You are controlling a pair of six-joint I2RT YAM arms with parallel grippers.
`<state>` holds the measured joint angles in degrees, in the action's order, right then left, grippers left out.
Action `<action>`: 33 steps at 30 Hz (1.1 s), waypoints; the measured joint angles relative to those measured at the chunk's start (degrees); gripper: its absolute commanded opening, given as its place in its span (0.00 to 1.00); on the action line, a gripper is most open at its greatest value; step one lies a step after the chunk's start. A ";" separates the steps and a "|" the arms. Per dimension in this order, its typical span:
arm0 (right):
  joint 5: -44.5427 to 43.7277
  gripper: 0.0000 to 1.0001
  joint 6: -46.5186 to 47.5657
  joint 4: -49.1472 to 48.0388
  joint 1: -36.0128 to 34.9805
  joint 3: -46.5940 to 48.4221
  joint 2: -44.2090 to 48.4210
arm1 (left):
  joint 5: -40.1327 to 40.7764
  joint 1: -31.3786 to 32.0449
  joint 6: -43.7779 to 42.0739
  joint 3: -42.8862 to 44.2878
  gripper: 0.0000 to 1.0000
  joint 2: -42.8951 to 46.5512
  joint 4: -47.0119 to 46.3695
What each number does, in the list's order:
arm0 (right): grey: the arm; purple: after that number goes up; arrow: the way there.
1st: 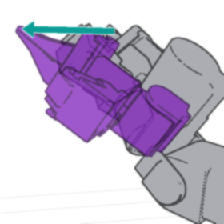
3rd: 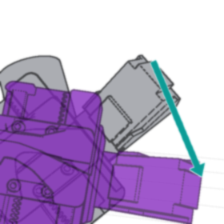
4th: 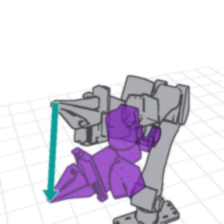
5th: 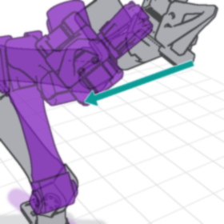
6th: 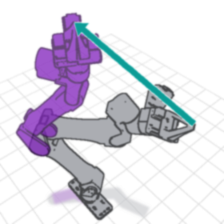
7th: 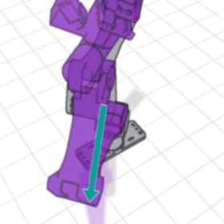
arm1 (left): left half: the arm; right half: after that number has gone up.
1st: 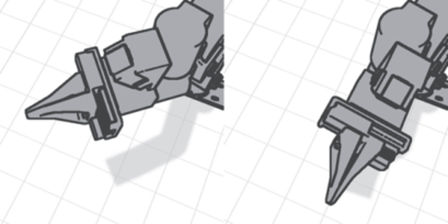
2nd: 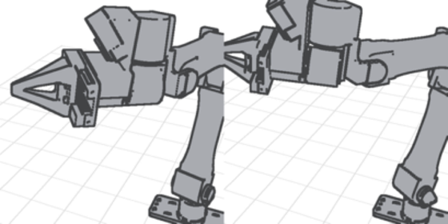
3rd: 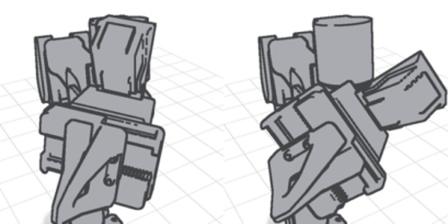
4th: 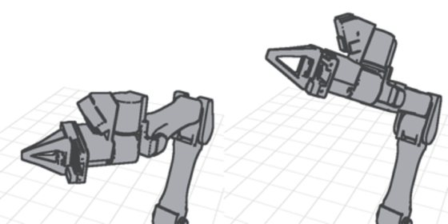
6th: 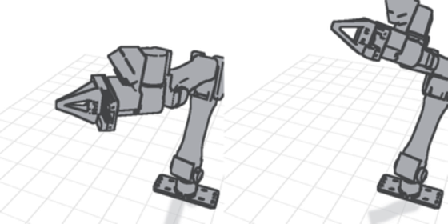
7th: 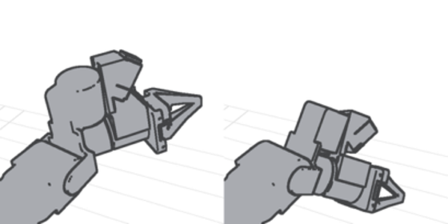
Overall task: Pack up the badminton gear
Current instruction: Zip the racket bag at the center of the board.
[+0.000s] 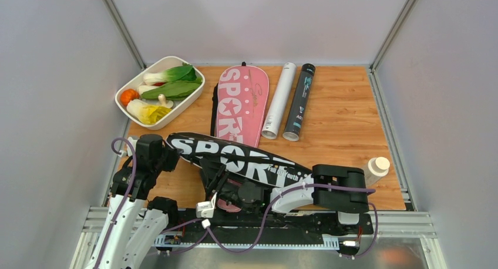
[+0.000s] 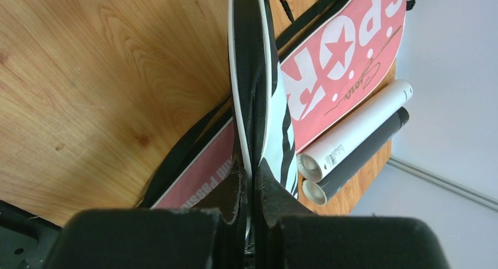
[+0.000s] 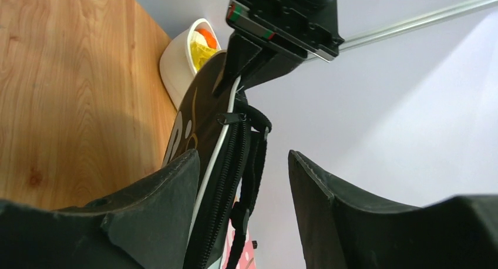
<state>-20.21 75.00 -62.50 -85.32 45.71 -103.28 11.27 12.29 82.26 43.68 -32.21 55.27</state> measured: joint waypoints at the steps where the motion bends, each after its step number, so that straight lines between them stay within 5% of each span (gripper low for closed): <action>1: 0.33 0.62 0.44 -0.04 0.00 0.00 -0.61 | 0.00 0.00 0.00 0.00 0.00 0.00 0.11; 33: 8.74 0.57 23.56 -11.50 2.23 -1.70 -10.05 | -3.93 -0.13 -2.47 3.54 0.00 -1.70 3.43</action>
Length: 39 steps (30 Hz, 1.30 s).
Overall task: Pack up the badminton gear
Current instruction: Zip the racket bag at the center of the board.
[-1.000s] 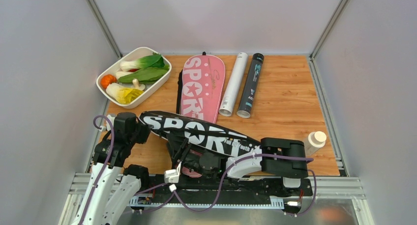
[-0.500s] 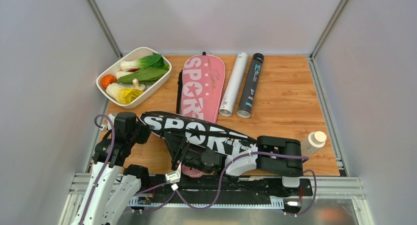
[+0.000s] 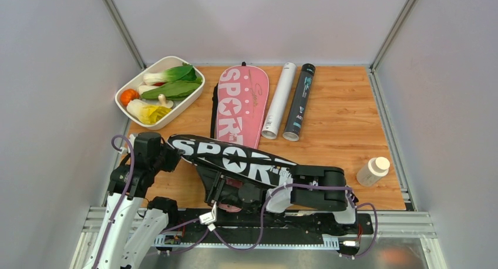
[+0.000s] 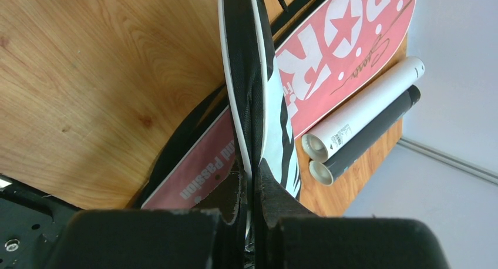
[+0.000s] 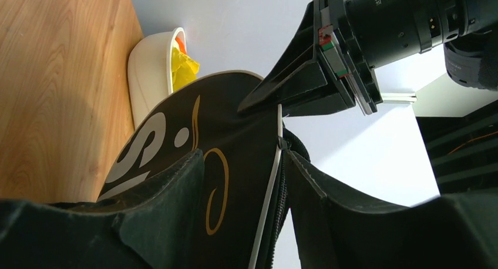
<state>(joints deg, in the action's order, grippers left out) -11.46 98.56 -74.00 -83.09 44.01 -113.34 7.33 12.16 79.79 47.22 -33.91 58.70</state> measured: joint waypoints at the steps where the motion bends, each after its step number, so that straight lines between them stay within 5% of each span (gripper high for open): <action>1: 0.00 0.57 0.44 -0.20 0.00 0.37 -0.55 | -0.04 0.00 0.00 0.00 0.00 0.00 0.11; 15: -1.70 0.49 4.22 -2.49 0.00 6.97 -4.79 | -0.28 0.00 0.00 0.00 0.00 0.00 0.31; 24: -2.51 0.28 5.05 -3.13 0.00 7.58 -4.79 | -0.20 0.00 0.02 0.00 0.00 0.00 0.66; 28: -2.91 0.01 5.05 -2.91 0.00 7.80 -4.79 | -0.24 0.00 0.04 -0.02 0.00 0.00 0.66; 39: -2.78 0.00 3.69 -1.99 -0.07 6.38 -3.08 | -0.13 0.09 -0.33 0.81 0.00 -1.09 0.83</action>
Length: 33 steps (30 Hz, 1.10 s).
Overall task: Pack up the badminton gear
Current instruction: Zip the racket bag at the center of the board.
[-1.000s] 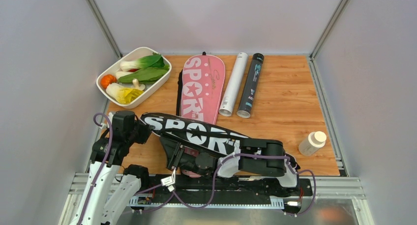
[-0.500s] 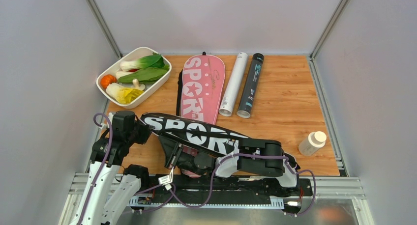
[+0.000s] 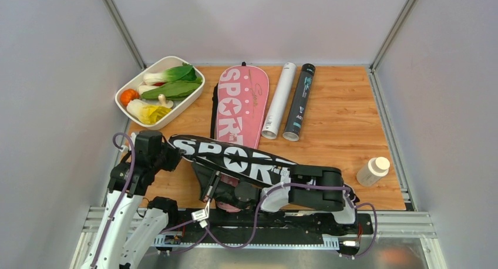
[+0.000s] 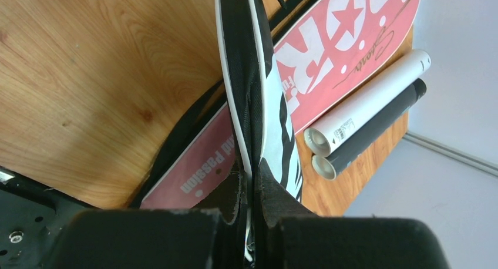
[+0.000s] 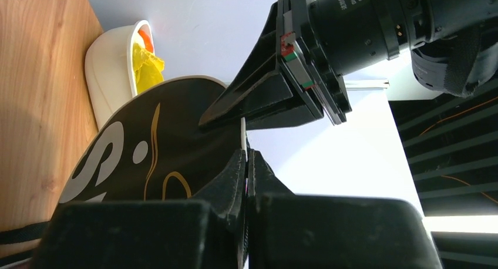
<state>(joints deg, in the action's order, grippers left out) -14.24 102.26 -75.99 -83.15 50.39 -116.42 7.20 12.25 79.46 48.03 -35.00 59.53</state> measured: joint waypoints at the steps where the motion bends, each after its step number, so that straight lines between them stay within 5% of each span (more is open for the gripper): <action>1: 0.24 0.00 -0.66 0.28 0.04 -0.74 1.01 | 0.17 0.04 -0.09 0.57 0.00 -0.33 0.24; 22: -8.85 0.00 -20.70 13.81 -2.56 -12.70 20.74 | 9.33 0.44 -3.98 6.86 0.00 -5.57 -0.61; 33: -20.28 0.00 -40.41 37.07 -4.70 -22.75 45.53 | 16.48 0.76 -4.13 17.35 0.00 -13.66 2.25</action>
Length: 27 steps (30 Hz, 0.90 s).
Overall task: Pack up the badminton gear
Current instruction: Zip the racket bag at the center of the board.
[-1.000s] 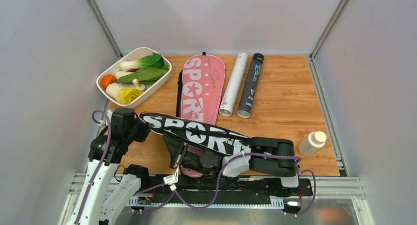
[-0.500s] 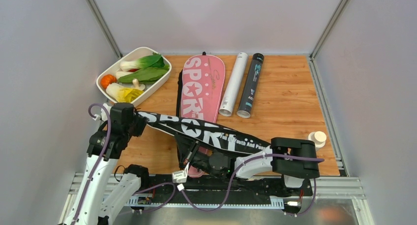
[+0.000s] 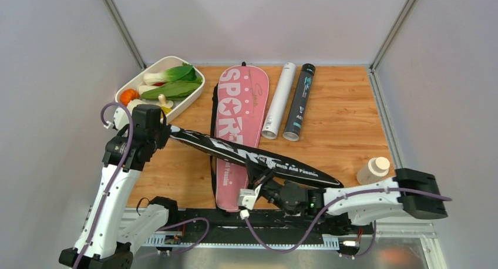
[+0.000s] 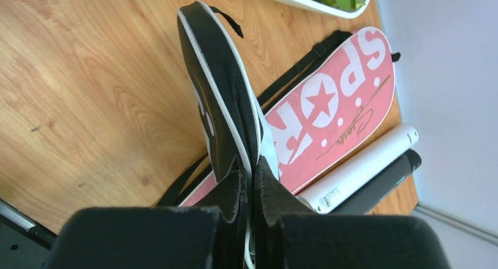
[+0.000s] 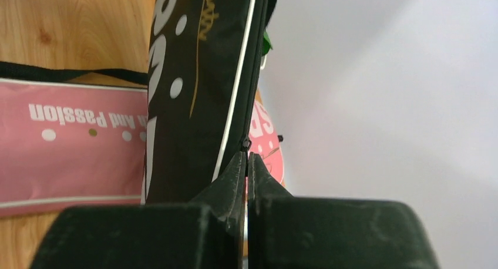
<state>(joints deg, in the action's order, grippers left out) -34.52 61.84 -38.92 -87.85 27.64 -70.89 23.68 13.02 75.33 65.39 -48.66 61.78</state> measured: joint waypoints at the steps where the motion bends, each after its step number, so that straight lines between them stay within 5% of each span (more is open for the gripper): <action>1: -0.22 0.00 -1.62 2.84 -0.07 -0.52 2.84 | 0.46 0.00 0.09 0.81 0.00 -0.50 0.37; 8: -5.46 0.00 -10.73 26.75 -0.09 -1.64 26.53 | 5.77 0.15 1.55 6.91 0.00 -5.05 4.55; 15: -9.38 0.00 -13.86 40.48 1.18 0.44 34.80 | 11.91 -0.42 0.87 10.03 0.00 -8.87 3.13; 21: -9.14 0.24 -20.22 42.73 1.51 5.33 28.61 | 8.87 -0.48 -4.22 10.21 0.00 -11.15 -4.90; 27: -9.16 0.36 -55.43 46.58 6.34 29.44 8.96 | 5.92 -0.50 -8.48 1.95 0.00 -4.17 -13.73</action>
<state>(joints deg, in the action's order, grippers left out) -43.68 6.42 7.66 -81.52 57.08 -61.93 29.61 12.51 66.85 67.33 -52.84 48.05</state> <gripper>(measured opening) 0.297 0.030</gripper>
